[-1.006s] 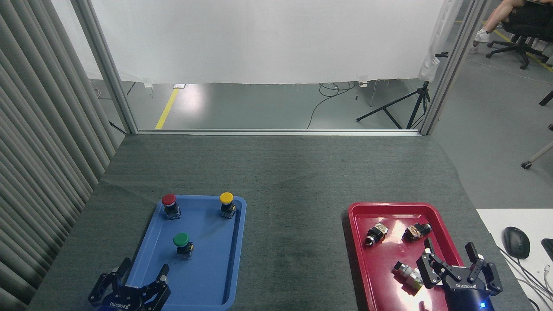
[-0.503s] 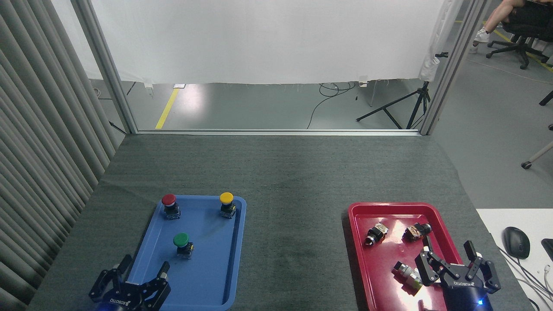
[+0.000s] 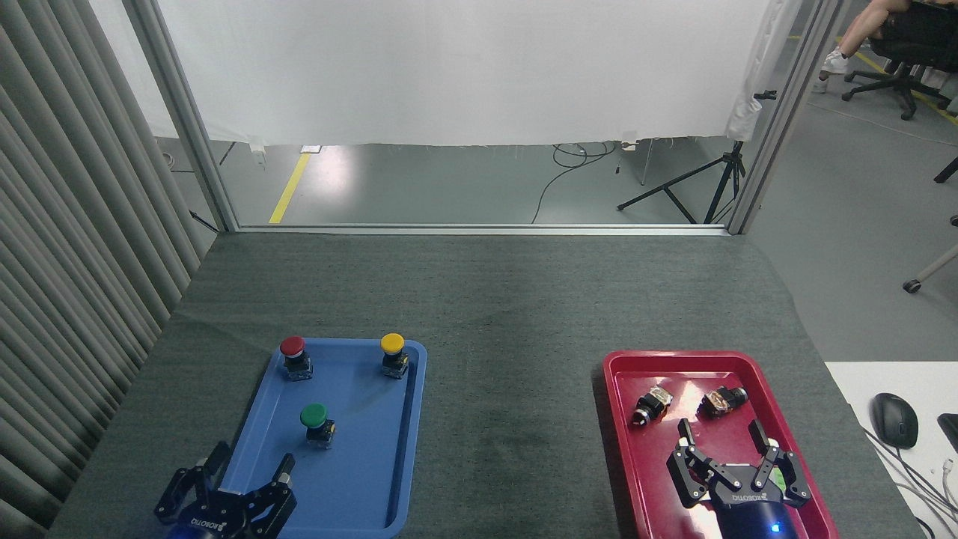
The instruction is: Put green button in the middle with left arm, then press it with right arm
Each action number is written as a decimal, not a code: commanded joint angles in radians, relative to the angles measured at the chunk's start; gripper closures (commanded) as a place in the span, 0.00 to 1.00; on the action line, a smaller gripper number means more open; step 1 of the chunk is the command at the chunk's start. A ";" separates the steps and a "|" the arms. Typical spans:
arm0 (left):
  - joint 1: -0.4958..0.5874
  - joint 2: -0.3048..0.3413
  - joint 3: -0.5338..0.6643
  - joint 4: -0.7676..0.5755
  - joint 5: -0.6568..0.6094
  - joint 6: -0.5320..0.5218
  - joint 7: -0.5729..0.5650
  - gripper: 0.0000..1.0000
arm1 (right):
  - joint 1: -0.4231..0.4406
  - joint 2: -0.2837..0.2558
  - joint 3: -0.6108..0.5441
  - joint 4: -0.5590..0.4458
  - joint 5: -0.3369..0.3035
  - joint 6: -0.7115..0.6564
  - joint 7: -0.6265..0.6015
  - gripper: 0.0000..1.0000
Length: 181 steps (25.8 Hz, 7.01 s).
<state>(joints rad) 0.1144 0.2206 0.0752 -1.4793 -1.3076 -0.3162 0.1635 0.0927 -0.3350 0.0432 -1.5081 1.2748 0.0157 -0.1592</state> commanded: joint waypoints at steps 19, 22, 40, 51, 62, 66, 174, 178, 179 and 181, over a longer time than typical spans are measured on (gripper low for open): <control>-0.059 -0.030 -0.011 0.054 -0.004 0.006 0.005 0.02 | 0.025 0.062 0.006 -0.061 0.084 0.012 0.000 0.00; -0.052 -0.030 -0.011 0.044 -0.005 0.008 0.004 0.02 | 0.028 0.051 0.003 -0.060 0.084 0.015 -0.002 0.00; -0.010 -0.027 -0.012 -0.049 -0.010 0.017 0.002 0.01 | 0.033 0.151 -0.085 -0.072 0.130 -0.040 0.006 0.00; -0.006 -0.029 -0.003 -0.067 0.010 0.000 0.002 0.01 | 0.033 0.179 -0.083 -0.080 0.178 -0.049 0.006 0.00; -0.007 -0.023 0.005 -0.075 0.077 -0.035 0.005 0.01 | 0.035 0.179 -0.082 -0.078 0.186 -0.053 0.004 0.00; -0.005 -0.023 0.003 -0.073 0.077 -0.035 0.005 0.01 | 0.035 0.177 -0.083 -0.078 0.186 -0.049 0.004 0.00; -0.550 -0.342 -0.483 0.702 -0.205 -0.101 0.070 0.01 | 0.024 0.271 -0.066 -0.072 0.262 -0.049 0.050 0.10; -0.487 -0.320 -0.480 0.553 -0.196 -0.096 0.062 0.01 | 0.024 0.277 -0.063 -0.070 0.262 -0.049 0.050 0.10; -0.469 -0.302 -0.479 0.510 -0.194 -0.093 0.059 0.01 | 0.024 0.280 -0.062 -0.070 0.262 -0.048 0.050 0.10; -0.432 -0.274 -0.476 0.429 -0.191 -0.087 0.057 0.01 | 0.022 0.283 -0.054 -0.069 0.262 -0.048 0.050 0.10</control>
<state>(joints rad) -0.3668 -0.0875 -0.4037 -0.9395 -1.5039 -0.4102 0.2268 0.1163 -0.0574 -0.0180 -1.5785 1.5369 -0.0328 -0.1084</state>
